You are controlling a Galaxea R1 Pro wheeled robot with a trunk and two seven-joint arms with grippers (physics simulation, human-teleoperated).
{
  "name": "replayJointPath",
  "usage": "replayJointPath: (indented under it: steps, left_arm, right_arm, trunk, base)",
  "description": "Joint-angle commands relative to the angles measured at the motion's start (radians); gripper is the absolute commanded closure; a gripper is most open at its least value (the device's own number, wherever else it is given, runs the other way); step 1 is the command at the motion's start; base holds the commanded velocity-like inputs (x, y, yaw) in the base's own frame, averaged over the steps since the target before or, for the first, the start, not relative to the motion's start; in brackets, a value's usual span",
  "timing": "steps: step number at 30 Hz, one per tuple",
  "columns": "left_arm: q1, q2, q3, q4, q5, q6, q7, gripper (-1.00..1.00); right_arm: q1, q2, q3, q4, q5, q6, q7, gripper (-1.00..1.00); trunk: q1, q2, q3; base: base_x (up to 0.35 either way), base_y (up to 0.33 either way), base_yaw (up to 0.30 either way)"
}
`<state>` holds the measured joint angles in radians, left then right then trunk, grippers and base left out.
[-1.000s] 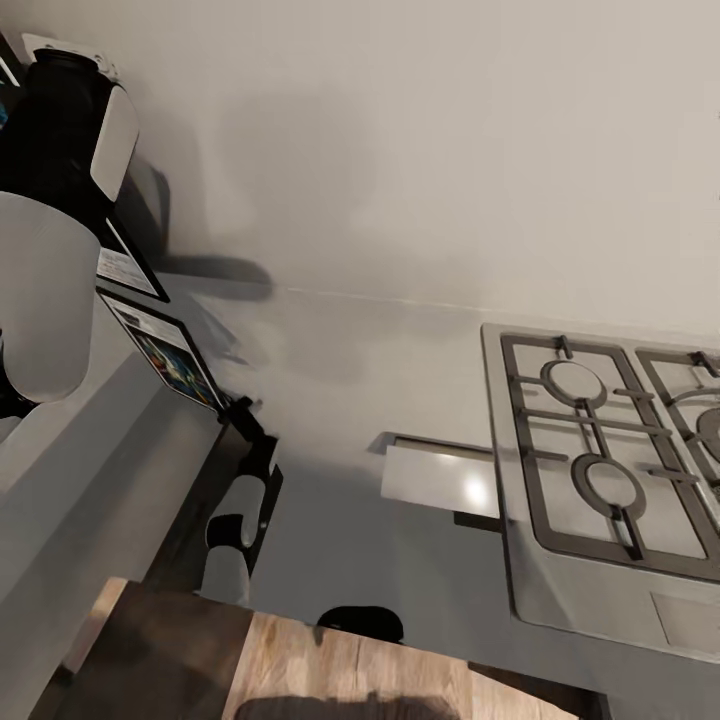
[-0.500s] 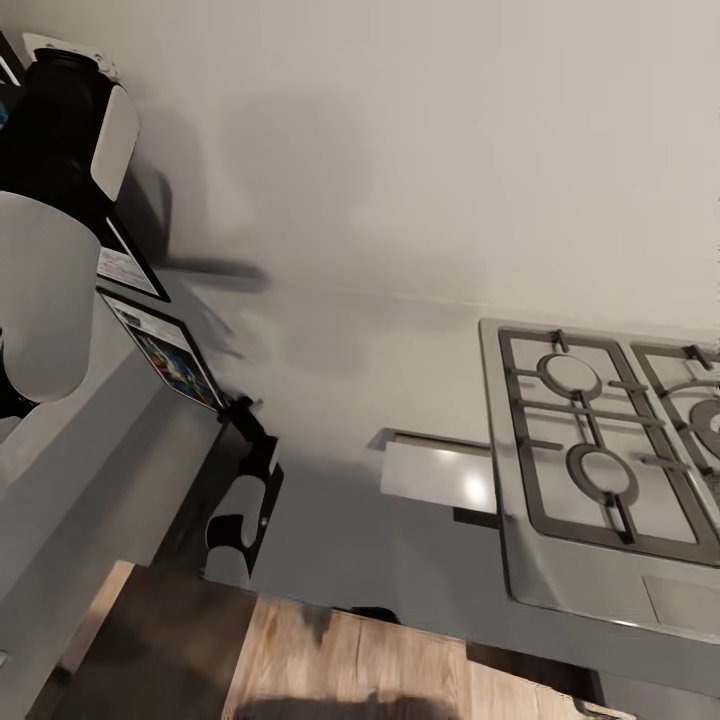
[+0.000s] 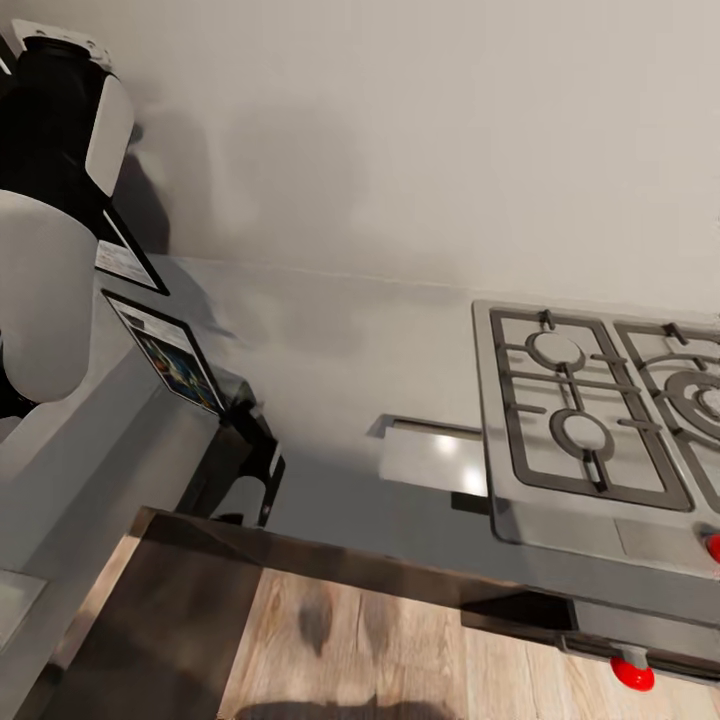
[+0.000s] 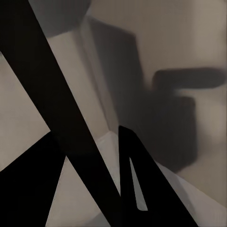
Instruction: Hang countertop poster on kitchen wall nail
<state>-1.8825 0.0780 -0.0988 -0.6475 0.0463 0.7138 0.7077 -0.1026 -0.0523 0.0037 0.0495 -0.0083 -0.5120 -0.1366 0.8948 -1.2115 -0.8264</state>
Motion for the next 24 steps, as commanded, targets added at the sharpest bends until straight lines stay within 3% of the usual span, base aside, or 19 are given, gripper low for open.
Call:
replayJointPath:
  steps: [1,9,15,24]
  left_arm:
    - [-0.001,0.002,-0.007,-0.001,0.004,0.007,0.006,1.0]
    - [-0.001,0.001,-0.007,-0.002,0.004,0.007,0.005,1.0]
    - [-0.001,0.002,-0.007,-0.003,0.004,0.007,0.004,1.0]
    - [0.0,0.002,-0.006,-0.002,0.005,0.008,0.004,1.0]
  right_arm:
    - [-0.002,0.0,0.001,0.004,0.0,-0.007,-0.001,-1.0]
    - [-0.002,0.0,0.0,0.004,0.0,-0.007,-0.001,-1.0]
    - [-0.002,0.0,0.0,0.004,0.001,-0.007,-0.001,-1.0]
    - [-0.002,0.0,0.001,0.004,0.001,-0.007,-0.001,-1.0]
  trunk:
    - [0.0,0.0,-0.001]
    - [0.0,0.0,0.004]
    - [0.0,0.0,0.006]
    - [0.0,0.0,0.02]
  base:
    - [-0.042,0.0,0.0]
    - [-0.006,0.0,0.0]
    - [-0.211,0.0,0.0]
    - [-0.039,0.0,0.0]
